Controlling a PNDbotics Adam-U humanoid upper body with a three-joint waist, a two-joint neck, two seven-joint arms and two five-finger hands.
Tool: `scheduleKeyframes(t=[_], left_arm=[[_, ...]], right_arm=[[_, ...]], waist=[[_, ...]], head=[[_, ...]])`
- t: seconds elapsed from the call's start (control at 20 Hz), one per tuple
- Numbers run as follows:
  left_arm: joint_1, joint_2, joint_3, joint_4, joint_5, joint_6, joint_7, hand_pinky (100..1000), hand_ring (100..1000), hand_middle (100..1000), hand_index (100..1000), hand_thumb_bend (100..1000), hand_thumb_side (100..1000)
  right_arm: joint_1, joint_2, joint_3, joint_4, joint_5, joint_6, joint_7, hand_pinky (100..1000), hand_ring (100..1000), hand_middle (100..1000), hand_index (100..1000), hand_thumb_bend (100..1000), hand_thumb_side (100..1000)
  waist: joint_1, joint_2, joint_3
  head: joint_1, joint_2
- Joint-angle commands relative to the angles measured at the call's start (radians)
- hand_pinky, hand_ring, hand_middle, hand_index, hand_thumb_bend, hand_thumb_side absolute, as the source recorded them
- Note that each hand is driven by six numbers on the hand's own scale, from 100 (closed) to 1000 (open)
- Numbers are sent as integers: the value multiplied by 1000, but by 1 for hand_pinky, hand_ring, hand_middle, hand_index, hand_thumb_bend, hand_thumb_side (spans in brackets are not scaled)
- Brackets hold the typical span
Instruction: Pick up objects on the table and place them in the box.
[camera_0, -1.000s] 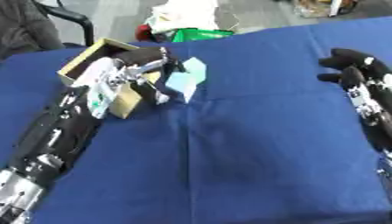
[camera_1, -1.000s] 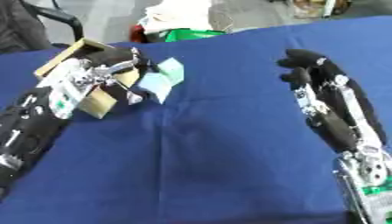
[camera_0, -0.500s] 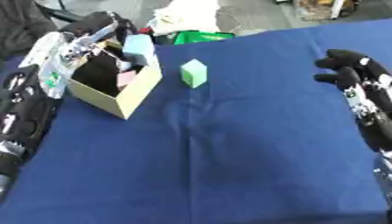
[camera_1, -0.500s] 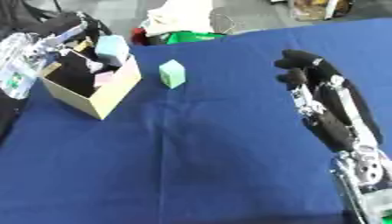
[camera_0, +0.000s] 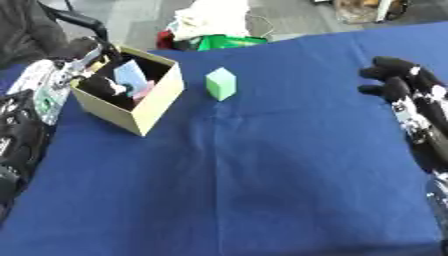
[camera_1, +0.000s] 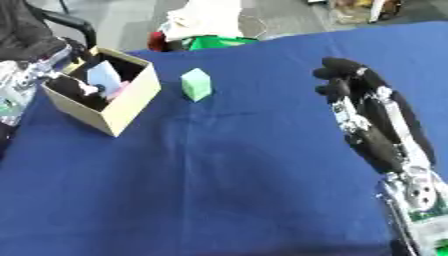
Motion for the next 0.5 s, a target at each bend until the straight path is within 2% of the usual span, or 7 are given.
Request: scheduleKeyframes(t=[0.05,0.3,0.5], left_arm=[[-29,11,0,-44,0,-7,26,773,736,737,876,710,442],[-68,-22,-44,-132,25,-52,14,773,734,718,863,680,442],[-114,-70,-77,-156,20,-86,-22,775,732,710,860,667,443]], right_arm=[[-9,-3,-4,-13,-3,-1,-1,779,847,708,841,100,620],[-10,-4,-1,-13,-4,-1,2,779,847,708,841,100,619],[-12,-3,3,-13,-7,-1,6,778,847,708,841,100,619]], waist=[[-3,-15,-1],[-3,-18,-8],[-1,-18,-22]], head=[[0,-6],[4,-4],[12,-4]])
